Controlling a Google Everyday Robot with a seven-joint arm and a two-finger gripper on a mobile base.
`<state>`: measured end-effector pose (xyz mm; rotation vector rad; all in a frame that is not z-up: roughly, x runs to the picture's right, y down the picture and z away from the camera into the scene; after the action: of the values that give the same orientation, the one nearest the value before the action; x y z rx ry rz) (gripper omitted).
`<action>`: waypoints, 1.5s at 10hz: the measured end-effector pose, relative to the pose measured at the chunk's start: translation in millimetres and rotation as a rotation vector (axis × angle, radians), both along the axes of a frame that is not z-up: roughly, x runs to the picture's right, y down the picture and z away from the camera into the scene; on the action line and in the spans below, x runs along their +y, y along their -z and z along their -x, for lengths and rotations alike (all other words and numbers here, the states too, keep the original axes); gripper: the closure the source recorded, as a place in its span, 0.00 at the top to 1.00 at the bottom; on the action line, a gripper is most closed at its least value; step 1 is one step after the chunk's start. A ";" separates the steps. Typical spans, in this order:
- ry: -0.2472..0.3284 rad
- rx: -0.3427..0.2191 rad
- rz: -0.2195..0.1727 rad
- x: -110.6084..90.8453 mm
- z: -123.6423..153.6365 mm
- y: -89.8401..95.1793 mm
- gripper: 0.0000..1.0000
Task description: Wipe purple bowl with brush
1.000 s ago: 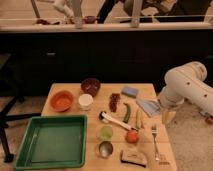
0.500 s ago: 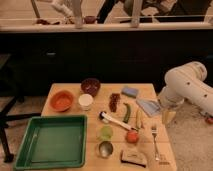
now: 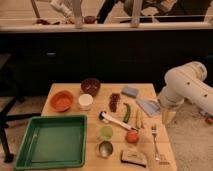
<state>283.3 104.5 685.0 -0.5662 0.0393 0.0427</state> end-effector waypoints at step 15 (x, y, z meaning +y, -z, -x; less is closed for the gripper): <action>-0.291 0.138 -0.029 33.1 72.6 -15.0 0.80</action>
<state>210.7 137.6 700.1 -0.5362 0.0907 0.3652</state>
